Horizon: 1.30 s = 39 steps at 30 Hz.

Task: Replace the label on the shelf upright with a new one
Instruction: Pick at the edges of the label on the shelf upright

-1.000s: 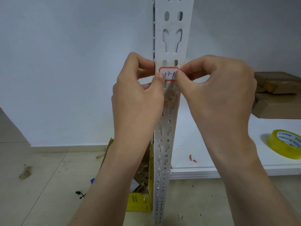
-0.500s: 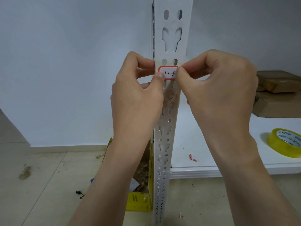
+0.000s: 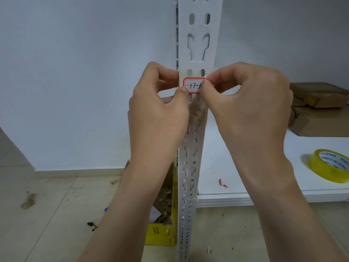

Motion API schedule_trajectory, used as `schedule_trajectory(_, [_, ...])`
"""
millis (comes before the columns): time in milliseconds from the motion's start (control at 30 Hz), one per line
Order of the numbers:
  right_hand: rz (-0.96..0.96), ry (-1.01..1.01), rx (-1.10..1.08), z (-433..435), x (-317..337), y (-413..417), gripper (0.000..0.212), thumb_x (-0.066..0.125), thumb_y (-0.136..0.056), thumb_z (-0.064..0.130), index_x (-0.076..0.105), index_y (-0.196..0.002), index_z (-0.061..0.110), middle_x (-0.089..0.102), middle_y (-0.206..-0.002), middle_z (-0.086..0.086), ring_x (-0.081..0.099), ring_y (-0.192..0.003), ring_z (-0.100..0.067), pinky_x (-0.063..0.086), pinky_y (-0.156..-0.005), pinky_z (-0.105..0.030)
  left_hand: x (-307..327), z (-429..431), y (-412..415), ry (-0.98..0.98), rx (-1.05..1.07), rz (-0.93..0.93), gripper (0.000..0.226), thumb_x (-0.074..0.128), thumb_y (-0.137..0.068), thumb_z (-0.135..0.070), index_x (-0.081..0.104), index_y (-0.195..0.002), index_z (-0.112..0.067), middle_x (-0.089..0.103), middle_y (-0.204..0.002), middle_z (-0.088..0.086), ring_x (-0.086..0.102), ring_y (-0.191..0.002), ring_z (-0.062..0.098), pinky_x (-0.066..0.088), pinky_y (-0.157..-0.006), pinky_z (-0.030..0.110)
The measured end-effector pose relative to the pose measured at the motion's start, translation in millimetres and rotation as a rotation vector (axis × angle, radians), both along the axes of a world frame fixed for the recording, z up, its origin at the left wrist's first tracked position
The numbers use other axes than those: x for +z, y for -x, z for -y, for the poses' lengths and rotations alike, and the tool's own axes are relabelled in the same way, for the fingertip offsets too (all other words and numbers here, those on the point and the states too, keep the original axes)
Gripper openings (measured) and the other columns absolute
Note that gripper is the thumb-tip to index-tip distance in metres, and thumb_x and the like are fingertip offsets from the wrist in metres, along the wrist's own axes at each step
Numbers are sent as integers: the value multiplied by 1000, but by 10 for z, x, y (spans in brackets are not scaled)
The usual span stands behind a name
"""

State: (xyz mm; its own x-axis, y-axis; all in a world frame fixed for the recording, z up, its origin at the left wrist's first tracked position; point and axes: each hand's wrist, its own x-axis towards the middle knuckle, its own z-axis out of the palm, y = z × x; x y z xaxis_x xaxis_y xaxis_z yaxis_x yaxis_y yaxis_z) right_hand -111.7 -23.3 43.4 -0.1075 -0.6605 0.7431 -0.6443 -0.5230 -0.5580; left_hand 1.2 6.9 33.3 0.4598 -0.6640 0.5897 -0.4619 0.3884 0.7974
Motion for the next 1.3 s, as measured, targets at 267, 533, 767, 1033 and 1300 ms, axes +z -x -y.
schedule_trajectory(267, [-22,2,39,0,-15,-2,9,70,-92,45,67,-85,41,65,-80,21,68,-77,-8,60,-76,-31,-6,6,-4,-6,0,1,18,70,-97,-21,55,-94,-31,75,-107,-17,69,-91,-11,63,-74,30])
schedule_trajectory(533, [14,40,34,13,-15,54,8,73,-91,44,75,-88,36,71,-81,19,69,-70,-8,62,-71,-35,0,-5,-3,-12,-5,-3,23,71,-97,-22,53,-91,-34,75,-107,-18,69,-94,-10,64,-76,32])
schedule_trajectory(767, [14,19,-9,8,-5,22,12,71,-90,46,77,-88,36,75,-81,16,71,-81,-12,58,-78,-35,-7,10,-4,-16,8,12,26,70,-98,-22,50,-89,-36,74,-108,-19,68,-94,-11,63,-73,23])
schedule_trajectory(1033, [8,13,-20,6,-9,0,13,70,-92,46,76,-91,35,74,-83,16,69,-79,-9,54,-72,-23,-16,9,2,11,1,-3,20,70,-97,-19,54,-93,-31,75,-107,-16,70,-94,-7,63,-75,31])
schedule_trajectory(1300, [8,6,-3,11,-21,-20,11,69,-91,46,73,-88,35,68,-80,19,69,-79,-11,61,-78,-37,-26,21,6,11,4,1,18,69,-97,-20,54,-95,-30,75,-109,-15,70,-95,-8,64,-76,31])
